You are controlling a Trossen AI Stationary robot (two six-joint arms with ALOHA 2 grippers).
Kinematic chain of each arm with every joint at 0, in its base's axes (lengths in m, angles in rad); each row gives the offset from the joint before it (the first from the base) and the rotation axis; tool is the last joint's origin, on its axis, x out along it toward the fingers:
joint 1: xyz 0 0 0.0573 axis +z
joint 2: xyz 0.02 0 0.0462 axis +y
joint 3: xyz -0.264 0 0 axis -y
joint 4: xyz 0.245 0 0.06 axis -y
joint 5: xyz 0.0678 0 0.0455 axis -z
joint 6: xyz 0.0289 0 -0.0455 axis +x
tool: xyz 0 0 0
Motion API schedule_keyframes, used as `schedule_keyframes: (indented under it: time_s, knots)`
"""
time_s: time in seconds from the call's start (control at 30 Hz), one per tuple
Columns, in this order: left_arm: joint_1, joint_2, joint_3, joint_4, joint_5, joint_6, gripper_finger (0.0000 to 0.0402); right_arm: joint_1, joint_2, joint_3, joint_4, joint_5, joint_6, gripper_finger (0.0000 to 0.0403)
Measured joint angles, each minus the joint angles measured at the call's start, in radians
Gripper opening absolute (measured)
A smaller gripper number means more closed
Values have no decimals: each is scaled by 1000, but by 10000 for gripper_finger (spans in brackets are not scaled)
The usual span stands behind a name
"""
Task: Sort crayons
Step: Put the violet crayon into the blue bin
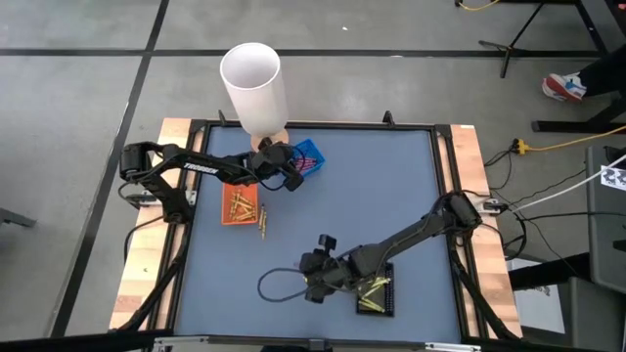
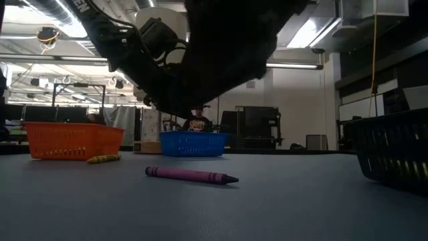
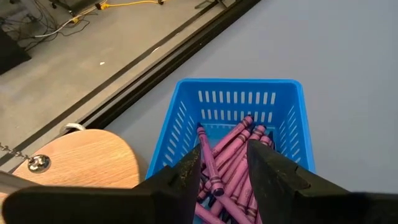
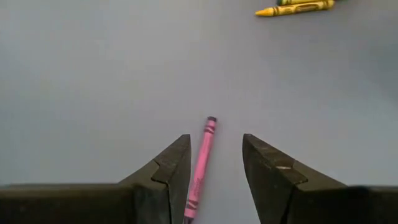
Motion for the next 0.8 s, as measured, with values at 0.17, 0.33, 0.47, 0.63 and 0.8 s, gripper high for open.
schedule_keyframes:
  time_s: [0.17, 0.33, 0.47, 0.63, 0.8]
  knots:
    - [0, 0, 0, 0, 0, 0, 114, -4, 37, 0, 35, -33, 1, 143]
    - [0, 0, 0, -6, -1, 0, 117, -5, 78, 0, 31, -34, -1, 143]
    - [0, 0, 0, -9, -1, -1, 117, -6, 111, 0, 25, -36, -1, 143]
    - [0, 0, 0, -8, -1, 0, 117, -14, 122, 0, 30, -74, -1, 143]
    - [0, 0, 0, -8, -1, 0, 118, -36, 121, 1, 26, -135, -1, 143]
